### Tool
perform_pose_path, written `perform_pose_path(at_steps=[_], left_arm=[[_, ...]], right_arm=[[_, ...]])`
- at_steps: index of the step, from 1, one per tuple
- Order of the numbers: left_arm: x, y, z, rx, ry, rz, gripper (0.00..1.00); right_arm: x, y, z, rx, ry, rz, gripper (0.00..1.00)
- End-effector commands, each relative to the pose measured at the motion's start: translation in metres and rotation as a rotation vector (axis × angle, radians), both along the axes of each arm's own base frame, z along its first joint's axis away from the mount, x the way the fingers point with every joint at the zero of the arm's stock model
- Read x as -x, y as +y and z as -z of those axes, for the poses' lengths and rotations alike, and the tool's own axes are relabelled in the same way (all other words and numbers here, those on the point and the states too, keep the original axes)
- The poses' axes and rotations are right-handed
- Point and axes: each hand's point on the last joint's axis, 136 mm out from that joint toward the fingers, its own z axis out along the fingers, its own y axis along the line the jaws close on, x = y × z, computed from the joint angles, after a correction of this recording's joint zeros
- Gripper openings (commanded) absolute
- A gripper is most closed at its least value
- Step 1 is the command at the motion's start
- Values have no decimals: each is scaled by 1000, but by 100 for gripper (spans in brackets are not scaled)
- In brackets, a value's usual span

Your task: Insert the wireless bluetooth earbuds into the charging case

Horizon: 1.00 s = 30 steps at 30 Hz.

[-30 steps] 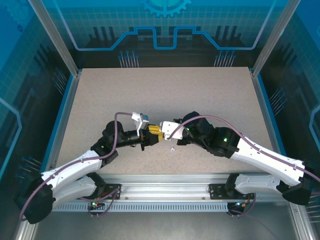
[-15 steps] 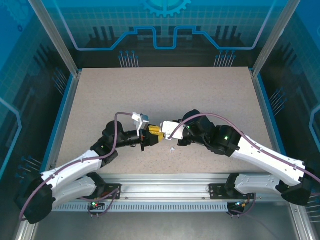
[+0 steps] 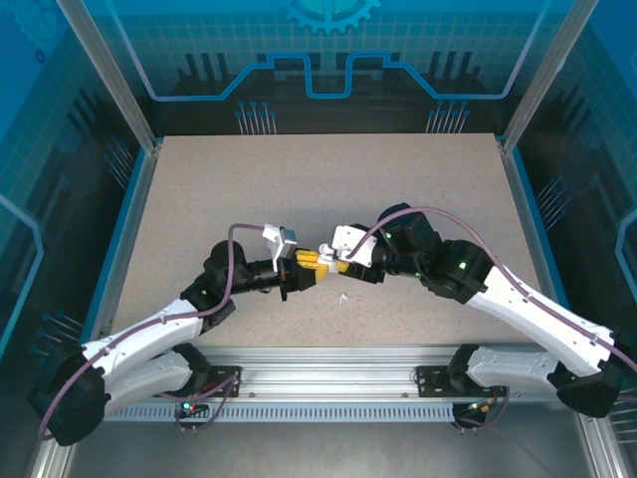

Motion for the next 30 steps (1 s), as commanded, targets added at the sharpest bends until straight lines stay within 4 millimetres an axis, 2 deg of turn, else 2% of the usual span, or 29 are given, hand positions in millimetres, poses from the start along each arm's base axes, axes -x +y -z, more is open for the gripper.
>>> perform_pose_path(at_steps=[1,6,11,15,17,20,24,30], left_arm=[[1,-2,-22,41,-75,6,3],[0,-1,-22,48,-90,-9,3],[2,0,-27,69,-128,-7,3],[4,0,-30,68,-162,4,3],[5,1,-31,65,-187,2,3],[6,2,-33,63,-231,-4,3],[8,3,-37,58,-301,-11,2],[9,1,-44,53,-365,-4,1]], right_arm=[[9,-4,-35,-156,39,-16,59],[1,-23,-43,-271,115,59,74],[-21,-44,-27,-337,239,208,72],[-25,-42,-19,-371,356,239,71],[-23,-38,-27,-450,446,210,74],[-17,-34,-42,-559,572,168,84],[-4,-26,-55,-606,693,112,91],[4,-22,-52,-563,807,126,88]])
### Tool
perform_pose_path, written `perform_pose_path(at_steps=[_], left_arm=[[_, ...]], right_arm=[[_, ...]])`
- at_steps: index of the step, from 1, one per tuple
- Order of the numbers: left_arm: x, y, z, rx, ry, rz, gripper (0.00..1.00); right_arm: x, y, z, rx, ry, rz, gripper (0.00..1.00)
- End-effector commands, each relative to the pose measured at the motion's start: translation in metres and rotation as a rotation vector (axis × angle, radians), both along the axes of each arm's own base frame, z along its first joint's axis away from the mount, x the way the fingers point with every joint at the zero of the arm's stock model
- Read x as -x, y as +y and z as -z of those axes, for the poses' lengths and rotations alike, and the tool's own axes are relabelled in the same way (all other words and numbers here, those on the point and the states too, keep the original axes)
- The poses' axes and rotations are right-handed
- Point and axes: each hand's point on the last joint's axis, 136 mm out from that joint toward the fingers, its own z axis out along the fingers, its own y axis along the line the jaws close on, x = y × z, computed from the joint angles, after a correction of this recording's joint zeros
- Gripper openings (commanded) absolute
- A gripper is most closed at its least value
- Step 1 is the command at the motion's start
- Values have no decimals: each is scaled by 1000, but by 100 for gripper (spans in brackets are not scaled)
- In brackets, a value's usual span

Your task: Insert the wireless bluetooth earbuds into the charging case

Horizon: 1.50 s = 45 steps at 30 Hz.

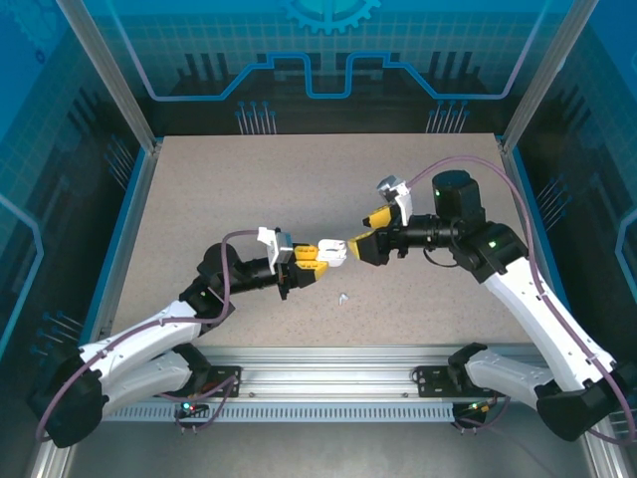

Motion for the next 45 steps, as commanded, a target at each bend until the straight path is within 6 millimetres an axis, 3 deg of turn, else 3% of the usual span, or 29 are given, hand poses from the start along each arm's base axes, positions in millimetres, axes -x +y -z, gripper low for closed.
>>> perform_pose_path(at_steps=[1,5,14,24,45], left_arm=[[4,0,-18,25,-115,1,1],[3,-2,-20,22,-115,3,1],[3,-3,-21,25,-107,7,1],[0,-3,-20,24,-94,-3,1],[-1,-4,-16,17,-77,-4,1]], right_arm=[[16,6,-7,-21,97,-65,86],[27,20,-4,-1,85,-139,82],[26,26,12,71,93,-147,77],[31,26,18,90,101,-157,66],[41,24,23,112,83,-190,58]])
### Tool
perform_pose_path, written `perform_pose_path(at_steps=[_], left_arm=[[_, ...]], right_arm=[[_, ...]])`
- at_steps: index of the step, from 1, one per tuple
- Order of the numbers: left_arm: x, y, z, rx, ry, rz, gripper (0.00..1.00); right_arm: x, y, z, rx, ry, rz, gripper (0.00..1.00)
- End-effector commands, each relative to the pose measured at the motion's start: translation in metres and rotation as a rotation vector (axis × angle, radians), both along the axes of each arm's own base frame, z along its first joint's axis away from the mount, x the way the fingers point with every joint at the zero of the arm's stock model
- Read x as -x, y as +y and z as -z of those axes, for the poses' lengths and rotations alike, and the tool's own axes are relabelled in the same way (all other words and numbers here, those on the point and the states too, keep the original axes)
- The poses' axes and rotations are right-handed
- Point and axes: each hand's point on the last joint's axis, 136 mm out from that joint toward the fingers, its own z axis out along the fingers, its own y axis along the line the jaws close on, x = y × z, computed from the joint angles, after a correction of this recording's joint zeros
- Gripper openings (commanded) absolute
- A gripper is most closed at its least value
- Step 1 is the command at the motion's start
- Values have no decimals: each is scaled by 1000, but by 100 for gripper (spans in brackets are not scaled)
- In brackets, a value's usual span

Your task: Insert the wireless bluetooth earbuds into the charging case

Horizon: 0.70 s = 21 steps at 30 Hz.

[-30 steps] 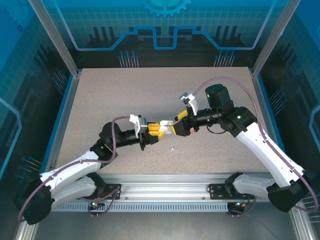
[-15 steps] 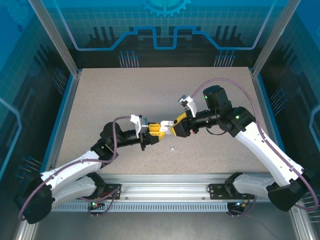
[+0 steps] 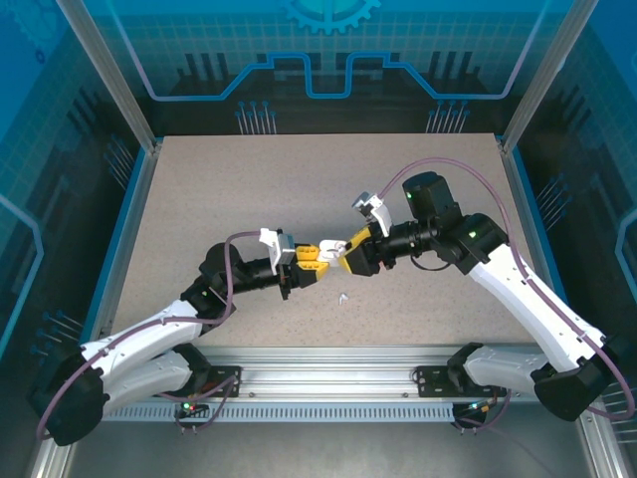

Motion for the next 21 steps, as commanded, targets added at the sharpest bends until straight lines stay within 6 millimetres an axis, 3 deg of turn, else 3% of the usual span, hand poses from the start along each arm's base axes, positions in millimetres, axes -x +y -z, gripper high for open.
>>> perform_pose_path(at_steps=[1,7,13,21], left_arm=[[1,-2,-19,32,-59,2,1],[2,-2,-19,31,-59,10,1],[1,-1,-17,23,-63,-6,1],[-10,5,-12,-8,-133,-129,0]], right_arm=[[10,-1,-5,1,-22,-30,57],[-3,-7,-1,52,-44,46,58],[-24,-20,-3,126,-70,202,52],[-17,-25,-13,119,-34,256,56]])
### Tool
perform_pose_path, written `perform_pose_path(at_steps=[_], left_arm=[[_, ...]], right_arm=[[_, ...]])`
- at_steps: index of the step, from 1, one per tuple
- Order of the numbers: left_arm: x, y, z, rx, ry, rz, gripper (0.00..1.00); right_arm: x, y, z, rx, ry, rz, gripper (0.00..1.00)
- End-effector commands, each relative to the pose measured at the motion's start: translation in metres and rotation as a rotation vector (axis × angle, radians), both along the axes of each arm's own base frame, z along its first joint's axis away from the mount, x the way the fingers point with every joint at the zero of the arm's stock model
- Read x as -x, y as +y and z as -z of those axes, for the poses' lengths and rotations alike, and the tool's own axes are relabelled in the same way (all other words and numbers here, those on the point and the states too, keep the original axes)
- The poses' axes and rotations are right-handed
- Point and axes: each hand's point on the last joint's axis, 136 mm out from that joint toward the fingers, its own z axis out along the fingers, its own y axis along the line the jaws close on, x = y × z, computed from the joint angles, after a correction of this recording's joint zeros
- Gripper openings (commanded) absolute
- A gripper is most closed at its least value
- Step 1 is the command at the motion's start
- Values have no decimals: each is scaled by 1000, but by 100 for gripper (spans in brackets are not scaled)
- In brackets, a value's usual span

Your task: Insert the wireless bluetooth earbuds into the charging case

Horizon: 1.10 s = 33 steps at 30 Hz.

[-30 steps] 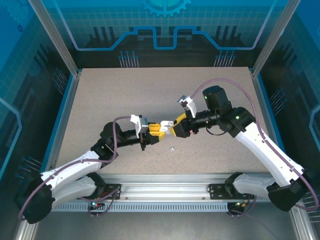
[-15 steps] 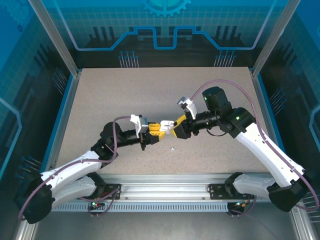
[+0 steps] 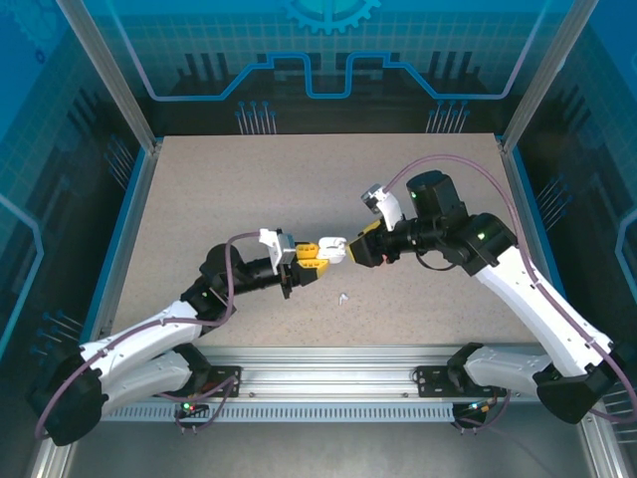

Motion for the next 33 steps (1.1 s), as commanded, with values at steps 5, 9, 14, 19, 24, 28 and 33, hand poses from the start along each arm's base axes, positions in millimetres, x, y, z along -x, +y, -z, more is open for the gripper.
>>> perform_pose_path(at_steps=[5,9,14,19,24,28,33], left_arm=[[-5,2,-14,-24,-149,-89,0],[-5,-2,-14,-38,-156,-74,0],[-4,-5,-14,-41,-149,-60,0],[-2,-5,-14,-39,-148,-58,0],[-3,-6,-15,-38,-146,-60,0],[-4,-5,-14,-38,-144,-65,0],[-4,-6,-15,-35,-144,-60,0]], right_arm=[[11,5,-20,-39,51,14,57],[11,14,-17,-12,92,-29,57],[8,23,-7,45,93,-56,57],[4,25,0,103,83,-47,50],[0,23,3,126,71,-20,44],[-3,18,7,152,70,5,42],[-7,18,10,166,77,22,40]])
